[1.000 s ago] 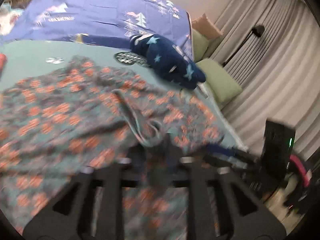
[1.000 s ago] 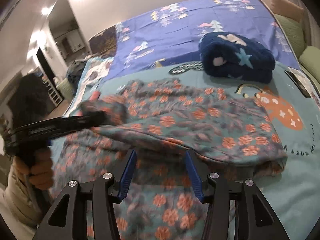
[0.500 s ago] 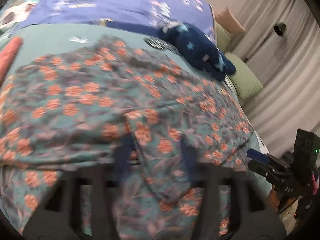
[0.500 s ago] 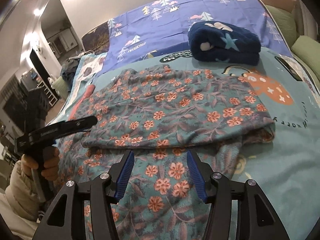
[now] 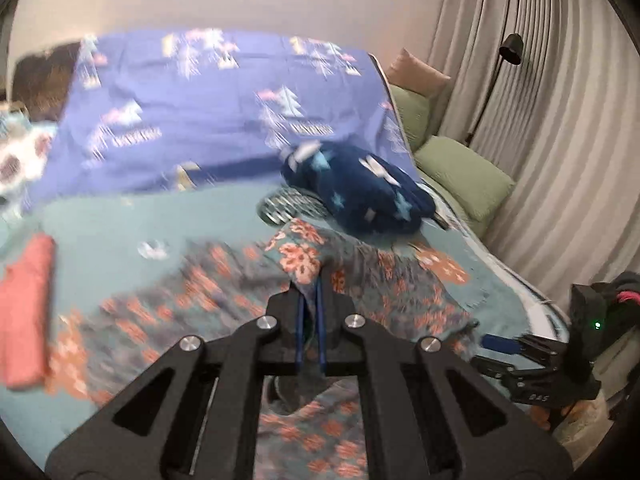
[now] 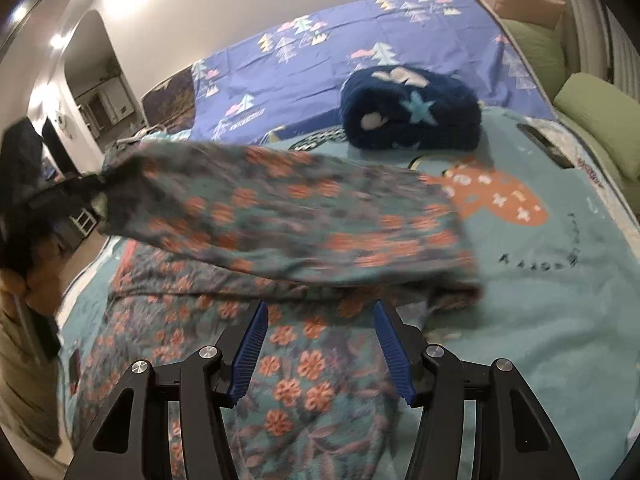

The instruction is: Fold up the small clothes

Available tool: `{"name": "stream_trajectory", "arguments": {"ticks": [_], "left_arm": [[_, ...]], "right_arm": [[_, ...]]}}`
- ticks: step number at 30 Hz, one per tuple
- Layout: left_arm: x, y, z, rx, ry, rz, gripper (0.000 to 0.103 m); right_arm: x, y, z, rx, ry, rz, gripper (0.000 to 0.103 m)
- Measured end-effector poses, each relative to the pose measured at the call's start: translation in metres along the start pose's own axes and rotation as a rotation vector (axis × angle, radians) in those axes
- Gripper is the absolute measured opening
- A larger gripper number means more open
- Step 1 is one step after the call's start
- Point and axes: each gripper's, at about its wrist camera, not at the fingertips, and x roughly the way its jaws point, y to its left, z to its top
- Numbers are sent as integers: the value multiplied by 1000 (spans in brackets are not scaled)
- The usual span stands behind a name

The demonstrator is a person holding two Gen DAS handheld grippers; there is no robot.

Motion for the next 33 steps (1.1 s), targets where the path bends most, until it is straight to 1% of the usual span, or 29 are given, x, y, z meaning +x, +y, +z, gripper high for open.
{"name": "stream_trajectory", "arguments": {"ticks": [3,6,7,10,13,15,17,18,19,20,22,24,25,28,30,31,32,33], "left_arm": [[-5,17,8,2,-9,53,6],[-8,41,7,-32,-2,97,6],[-8,51,5,-52,4,105,6],[-5,71,-3,-108,33,106,6],[-3,80,-10,-128,52,109,6],[-5,83,-11,-133,53,105,6],[-9,84,-12,-141,50,98,6],[-10,85,-14,-148,53,93,6],[-11,88,-17,-158,62,90,6],[-12,91,-22,-168,66,94,6],[-13,99,-32,-167,73,117,6],[-10,115,-44,-183,94,149,6],[-7,121,-49,-196,106,155,6],[5,141,-69,-243,162,156,7],[9,146,-78,-256,185,165,9],[10,148,-80,-260,190,185,20],[9,150,-81,-259,187,229,27],[6,150,-81,-258,177,263,38]], "right_arm": [[4,-2,0,-13,10,-81,58],[16,-7,-2,-2,49,-165,58],[20,-10,-2,8,61,-177,58],[32,-17,-3,49,96,-186,58],[41,-16,-1,57,102,-219,58],[41,-18,0,81,83,-246,58],[36,-25,1,141,48,-297,58],[34,-31,1,179,38,-333,58],[32,-35,-1,206,39,-347,58],[31,-40,-3,233,48,-331,58],[29,-44,-7,244,78,-197,58],[26,-40,-11,210,104,-77,58],[23,-36,-12,182,107,-49,58],[15,-27,-10,105,92,-48,58],[11,-23,-7,91,77,-20,58],[9,-23,-4,94,68,-17,58],[8,-23,0,100,63,-30,58],[8,-25,5,109,59,-49,58]]}}
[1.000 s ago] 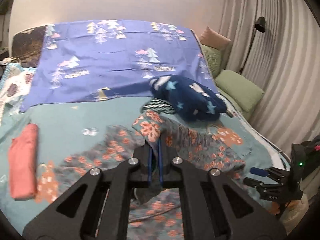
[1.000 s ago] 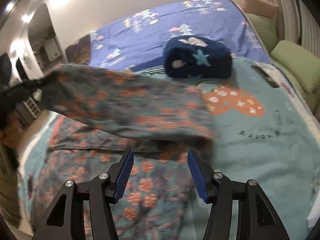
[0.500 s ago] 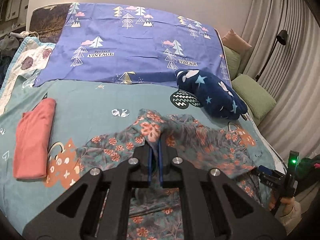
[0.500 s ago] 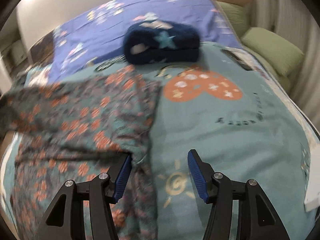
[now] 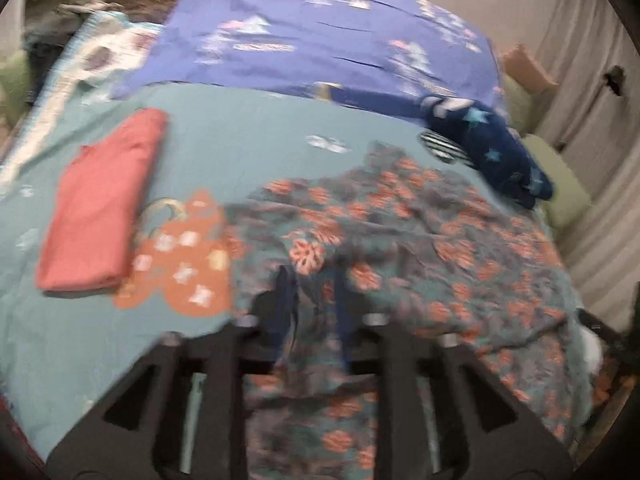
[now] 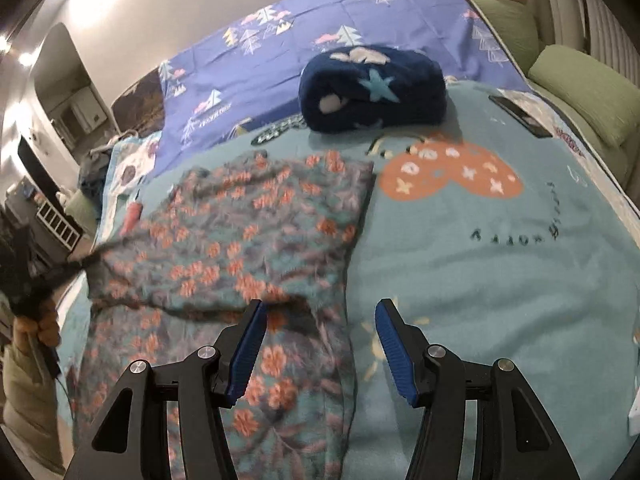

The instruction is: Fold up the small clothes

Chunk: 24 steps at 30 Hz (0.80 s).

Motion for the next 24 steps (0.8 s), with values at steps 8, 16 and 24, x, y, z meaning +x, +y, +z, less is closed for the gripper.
{"name": "stream_trajectory", "arguments": {"ticks": [8,16,24], "left_arm": [[-17,-85,51,132,-75,-191,61],[99,-280,57,456,241,-451,70],[155,-363,13,752,484,-462,40]], "right_arm": [[10,18,-6,-105,21,-31,58],[31,16,-28,-100,68,-52,58],[27,3,-25,-58,35,-29,59]]}}
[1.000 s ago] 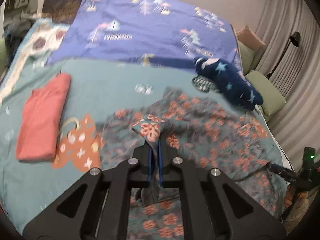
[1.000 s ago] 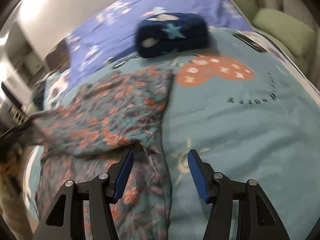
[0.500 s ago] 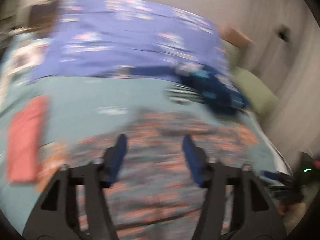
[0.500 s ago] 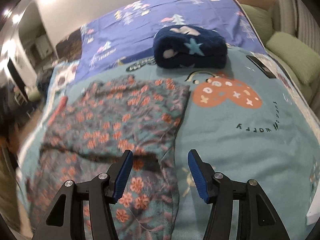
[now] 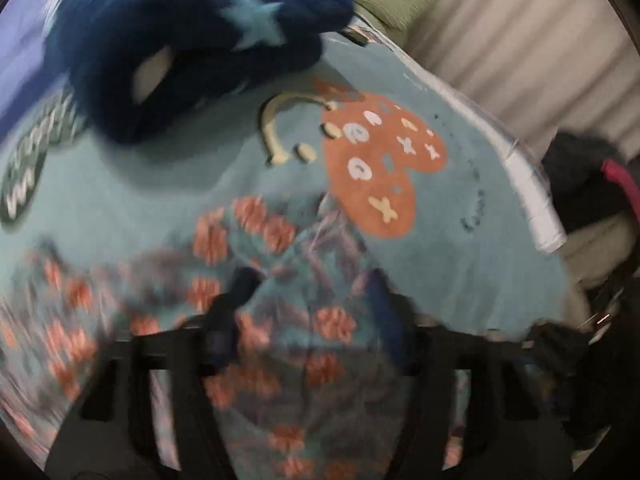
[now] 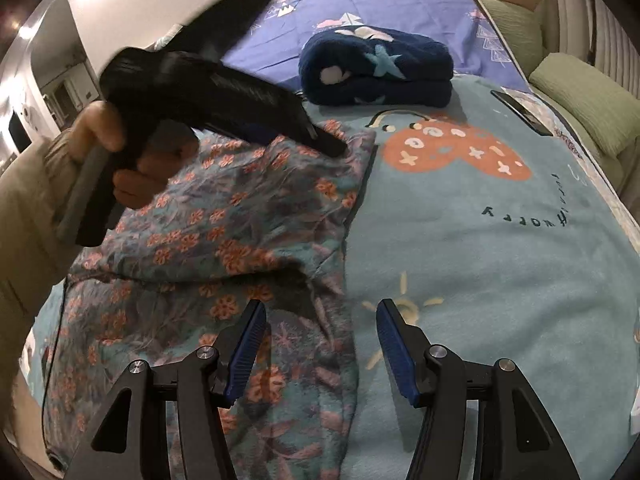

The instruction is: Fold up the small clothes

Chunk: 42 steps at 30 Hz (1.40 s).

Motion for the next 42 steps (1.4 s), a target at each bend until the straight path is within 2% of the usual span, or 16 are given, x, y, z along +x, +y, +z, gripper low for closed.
{"name": "stream_trajectory", "arguments": {"ticks": [4,6,9,14,19,22,24,25,27,29,31,33,34,37,40,42], "left_arm": [[1,-12,18,-22,-93,-80,15],[0,-18,25,-49,-146,-108,15],[2,-27,30,-65,-184,-58,15],[-44,-24,11,-61,-285,75,21],[-132,7,-67,-122,-450,226,51],[-165,24,-127,-193,-501,318,52],[-180,38,-167,-278,-529,353,52],[-187,46,-189,-322,-539,358,50],[-190,64,-226,-400,-527,365,35],[-182,80,-253,-474,-490,350,32],[-163,91,-269,-500,-431,408,32],[-138,106,-286,-536,-323,499,32],[-132,113,-297,-539,-333,510,31],[-152,117,-308,-574,-392,481,30],[-176,105,-310,-550,-478,482,31],[-185,95,-314,-536,-535,438,34]], "right_arm": [[4,-9,1,42,-22,2,59],[4,-11,1,57,-34,-13,59],[0,-15,1,78,-58,-100,59],[-6,-23,-3,105,-61,-106,59],[-18,-23,-9,120,-67,-101,59],[-28,-21,-6,132,-85,-58,59],[-33,-11,2,109,-103,-31,46],[-34,-3,9,84,-112,-16,30],[-30,13,23,41,-125,29,24],[-17,22,35,28,-110,83,19],[6,24,42,48,-52,100,19],[31,17,40,59,33,-17,14],[39,7,36,74,50,-42,1],[32,-11,33,142,43,8,0],[9,5,36,59,-19,-72,3],[-3,18,37,-4,-54,-56,7]]}}
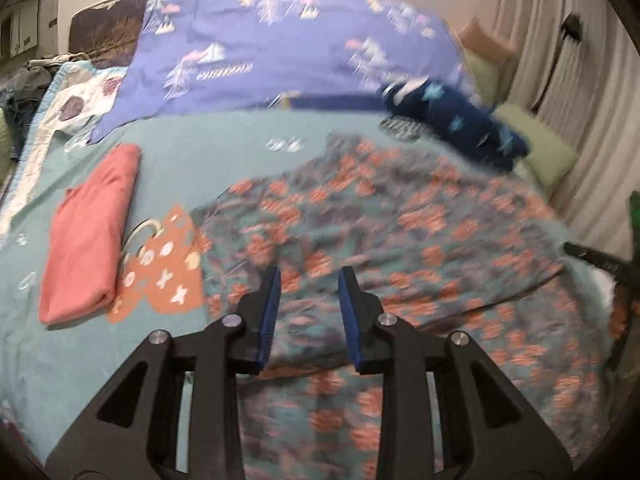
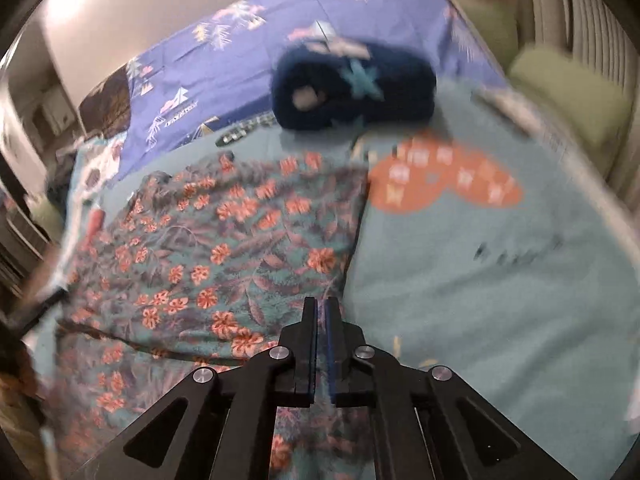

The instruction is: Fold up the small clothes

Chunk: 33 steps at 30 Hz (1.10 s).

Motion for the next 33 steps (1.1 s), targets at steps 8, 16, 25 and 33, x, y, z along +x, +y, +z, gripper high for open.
{"name": "stream_trajectory", "arguments": {"ticks": [8,16,25,33], "left_arm": [[28,-8,-24,78,93,133,42],[-40,-18,-45,90,-2,72,51],[-44,1,-17,28,-33,117,59],[19,20,85,-5,-4,44,71]], "right_arm": [[39,14,-9,-46,104,-37,17],[-22,17,-32,-48,12,19,21],[-39,2,-19,41,-1,107,46],[6,6,82,0,31,174,54]]}}
